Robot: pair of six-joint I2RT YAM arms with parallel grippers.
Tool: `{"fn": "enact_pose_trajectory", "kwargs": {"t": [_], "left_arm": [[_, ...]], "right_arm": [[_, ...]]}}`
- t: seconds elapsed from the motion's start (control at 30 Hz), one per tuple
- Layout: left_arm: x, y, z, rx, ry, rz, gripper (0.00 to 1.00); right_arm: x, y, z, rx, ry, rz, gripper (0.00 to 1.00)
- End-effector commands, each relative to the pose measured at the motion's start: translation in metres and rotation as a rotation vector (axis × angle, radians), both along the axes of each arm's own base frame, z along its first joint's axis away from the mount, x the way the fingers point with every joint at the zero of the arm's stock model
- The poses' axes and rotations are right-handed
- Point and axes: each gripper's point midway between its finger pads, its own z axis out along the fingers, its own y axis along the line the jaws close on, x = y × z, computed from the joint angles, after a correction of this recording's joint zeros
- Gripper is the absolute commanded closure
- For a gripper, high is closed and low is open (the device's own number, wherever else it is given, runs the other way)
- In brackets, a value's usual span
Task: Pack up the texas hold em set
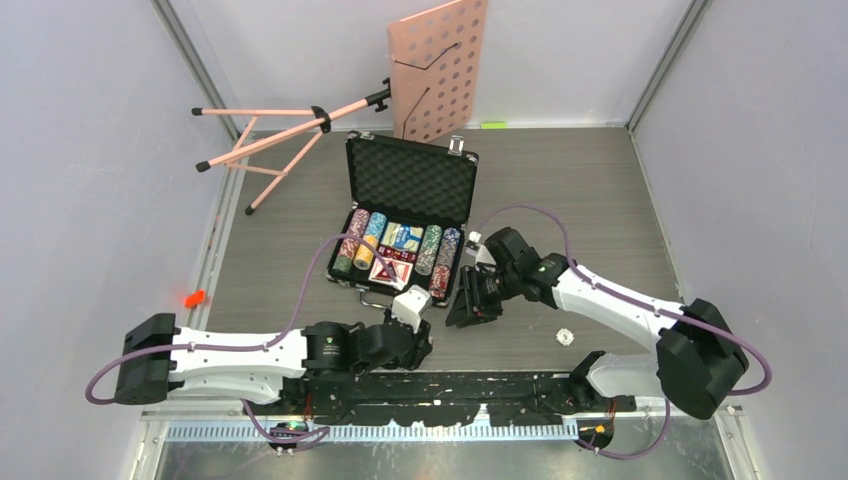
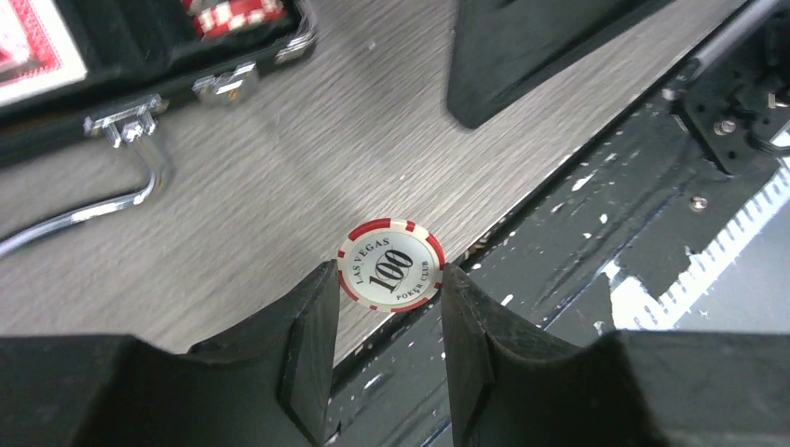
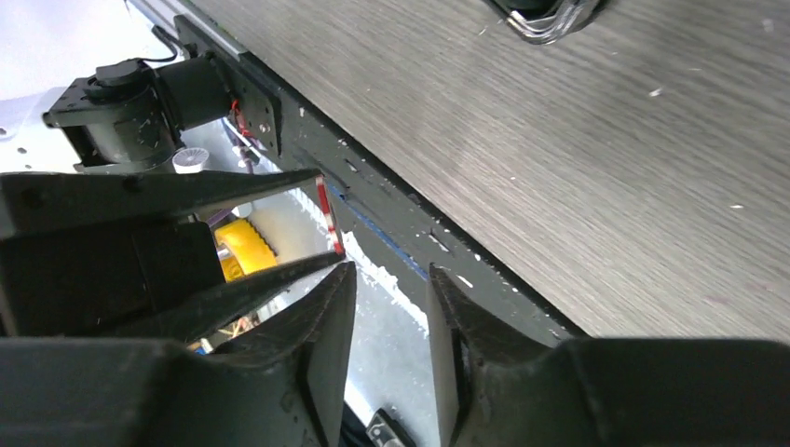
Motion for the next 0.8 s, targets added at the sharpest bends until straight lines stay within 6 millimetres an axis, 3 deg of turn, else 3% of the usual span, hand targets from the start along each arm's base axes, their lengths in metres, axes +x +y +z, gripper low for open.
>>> {"fn": "enact_pose_trajectory", "kwargs": {"t": [0.0,0.23,0.77], "left_arm": [[0.003,-0.025,0.029,-0.071,-0.151,-0.170,0.76],[0.002,-0.029,0.026,-0.044,-0.161,-0.215,0.77],[0.003,-0.034,0.035,-0.074,-0.178,-0.218,0.77]], "right_arm": [[0.001,0.026,0.028,0.121,-0.013,0.068,0.63],[0.001,0.036,0.036,0.139,-0.031,0.089,0.65],[-0.012,0.041,0.013,0.044,-0.028,0.153,0.70]]}}
